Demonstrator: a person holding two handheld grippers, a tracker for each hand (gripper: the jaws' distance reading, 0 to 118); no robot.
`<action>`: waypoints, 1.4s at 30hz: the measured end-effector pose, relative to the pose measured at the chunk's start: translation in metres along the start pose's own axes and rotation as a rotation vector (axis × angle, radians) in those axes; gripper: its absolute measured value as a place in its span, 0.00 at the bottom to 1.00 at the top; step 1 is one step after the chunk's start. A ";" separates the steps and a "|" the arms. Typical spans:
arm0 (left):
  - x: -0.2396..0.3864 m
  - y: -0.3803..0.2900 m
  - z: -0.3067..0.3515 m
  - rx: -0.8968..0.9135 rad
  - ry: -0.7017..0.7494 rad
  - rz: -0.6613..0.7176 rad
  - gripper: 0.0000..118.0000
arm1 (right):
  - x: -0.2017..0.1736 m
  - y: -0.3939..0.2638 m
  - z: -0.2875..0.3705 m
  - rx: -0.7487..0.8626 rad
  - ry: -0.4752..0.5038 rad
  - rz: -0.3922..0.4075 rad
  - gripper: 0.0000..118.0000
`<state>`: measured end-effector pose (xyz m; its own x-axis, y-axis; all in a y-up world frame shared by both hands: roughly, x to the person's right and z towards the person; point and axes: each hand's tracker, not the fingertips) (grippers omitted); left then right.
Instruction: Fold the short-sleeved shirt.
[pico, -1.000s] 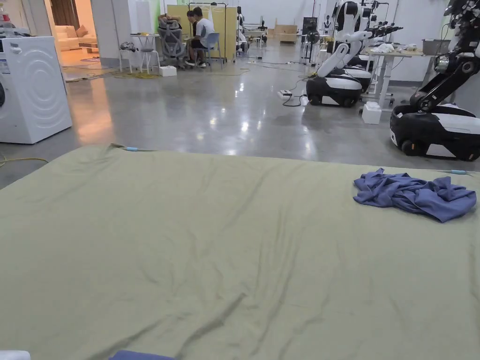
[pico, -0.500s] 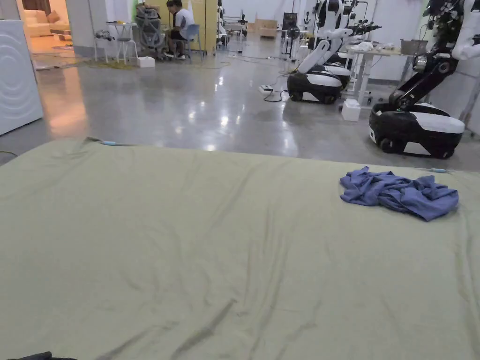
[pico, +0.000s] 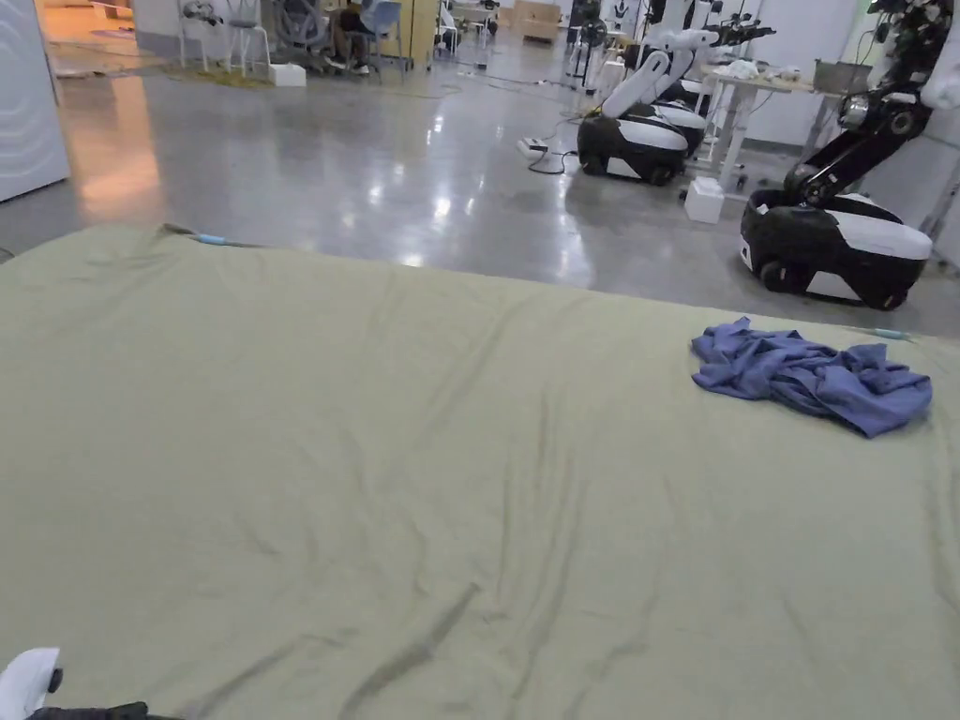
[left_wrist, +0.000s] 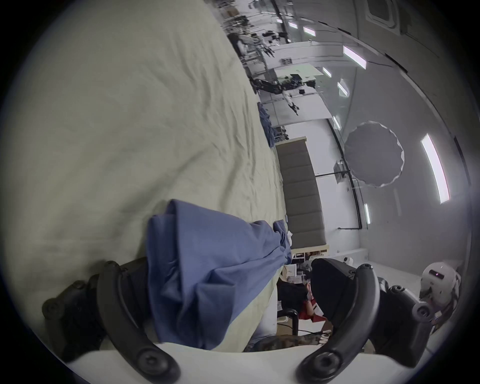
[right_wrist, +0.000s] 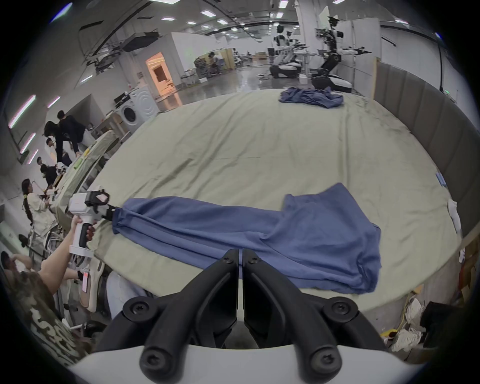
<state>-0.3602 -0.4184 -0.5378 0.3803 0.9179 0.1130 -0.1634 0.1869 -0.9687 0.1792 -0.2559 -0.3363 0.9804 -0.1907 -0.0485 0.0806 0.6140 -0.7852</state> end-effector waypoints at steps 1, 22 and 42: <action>0.005 0.000 -0.008 -0.012 0.005 -0.009 0.97 | -0.003 0.003 0.000 0.002 0.014 0.005 0.04; 0.057 -0.065 0.114 0.346 0.449 0.163 0.10 | 0.016 -0.028 0.018 0.055 -0.001 -0.052 0.04; 0.113 -0.054 -0.110 -0.049 0.525 -0.157 0.10 | 0.041 -0.058 0.039 0.103 0.005 -0.135 0.04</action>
<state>-0.2087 -0.3632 -0.4969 0.8021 0.5797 0.1438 -0.0302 0.2798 -0.9596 0.2216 -0.2693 -0.2691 0.9585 -0.2807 0.0495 0.2297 0.6581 -0.7171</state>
